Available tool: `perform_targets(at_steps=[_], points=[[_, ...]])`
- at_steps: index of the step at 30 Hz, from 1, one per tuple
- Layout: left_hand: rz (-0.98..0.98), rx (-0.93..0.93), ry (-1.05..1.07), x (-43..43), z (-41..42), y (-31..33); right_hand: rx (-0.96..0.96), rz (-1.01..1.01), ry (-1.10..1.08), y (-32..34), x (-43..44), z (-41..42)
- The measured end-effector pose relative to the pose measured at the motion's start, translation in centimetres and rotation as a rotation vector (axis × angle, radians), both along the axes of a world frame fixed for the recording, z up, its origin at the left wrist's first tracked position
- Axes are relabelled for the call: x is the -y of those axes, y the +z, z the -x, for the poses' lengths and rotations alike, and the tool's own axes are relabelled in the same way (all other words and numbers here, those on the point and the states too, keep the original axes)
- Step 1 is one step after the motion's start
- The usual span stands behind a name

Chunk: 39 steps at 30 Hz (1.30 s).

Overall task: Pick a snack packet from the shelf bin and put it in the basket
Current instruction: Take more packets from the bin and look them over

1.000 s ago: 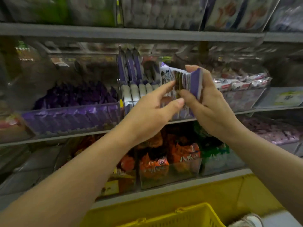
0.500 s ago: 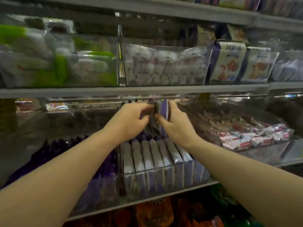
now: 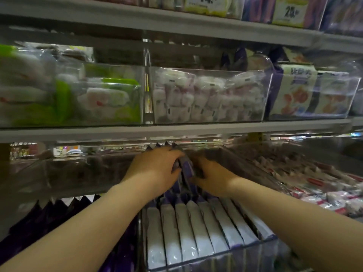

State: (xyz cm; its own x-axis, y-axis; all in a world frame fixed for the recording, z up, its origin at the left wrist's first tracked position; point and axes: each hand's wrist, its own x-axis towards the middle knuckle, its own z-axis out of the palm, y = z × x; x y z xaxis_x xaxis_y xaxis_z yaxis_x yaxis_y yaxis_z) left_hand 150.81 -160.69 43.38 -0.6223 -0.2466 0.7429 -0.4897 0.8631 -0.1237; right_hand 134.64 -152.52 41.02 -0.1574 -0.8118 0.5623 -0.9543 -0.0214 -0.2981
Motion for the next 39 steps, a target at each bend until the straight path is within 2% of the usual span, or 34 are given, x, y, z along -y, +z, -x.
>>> perform_targets(at_steps=[2, 4, 6, 10, 13, 16, 24, 28, 33, 39], points=[[0.101, 0.063, -0.032, -0.3, 0.6, 0.2, -0.102, -0.043, 0.059, 0.0, -0.4, 0.0], [0.14, 0.167, -0.054, -0.4, 1.4, 0.3, -0.126, -0.122, 0.082, 0.8, -1.1, 0.3], [0.147, 0.213, -0.037, -0.4, 2.1, 0.1, -0.041, -0.163, 0.105, 1.8, -1.8, 1.1], [0.21, 0.18, 0.002, -0.3, 2.2, -0.2, 0.123, -0.066, 0.028, 3.5, -3.2, 2.7], [0.199, 0.167, -0.007, -0.4, 2.0, -0.2, -0.102, -0.145, -0.189, 3.9, -3.5, 3.5], [0.16, 0.149, -0.045, -0.7, 1.8, -0.2, -0.267, -0.339, -0.239, 2.9, -3.0, 3.2], [0.149, 0.159, -0.038, -0.8, 1.7, -0.4, -0.241, -0.532, -0.21, 3.1, -3.0, 2.5], [0.148, 0.165, -0.035, -0.7, 1.8, -0.4, -0.213, -0.622, -0.283, 3.8, -2.5, 2.0], [0.141, 0.163, -0.049, -0.5, 1.9, -0.4, -0.214, -0.616, -0.355, 3.3, -1.6, 1.5], [0.148, 0.167, -0.044, -0.3, 2.0, -0.4, -0.107, -0.393, -0.284, 2.2, -2.3, 2.1]])
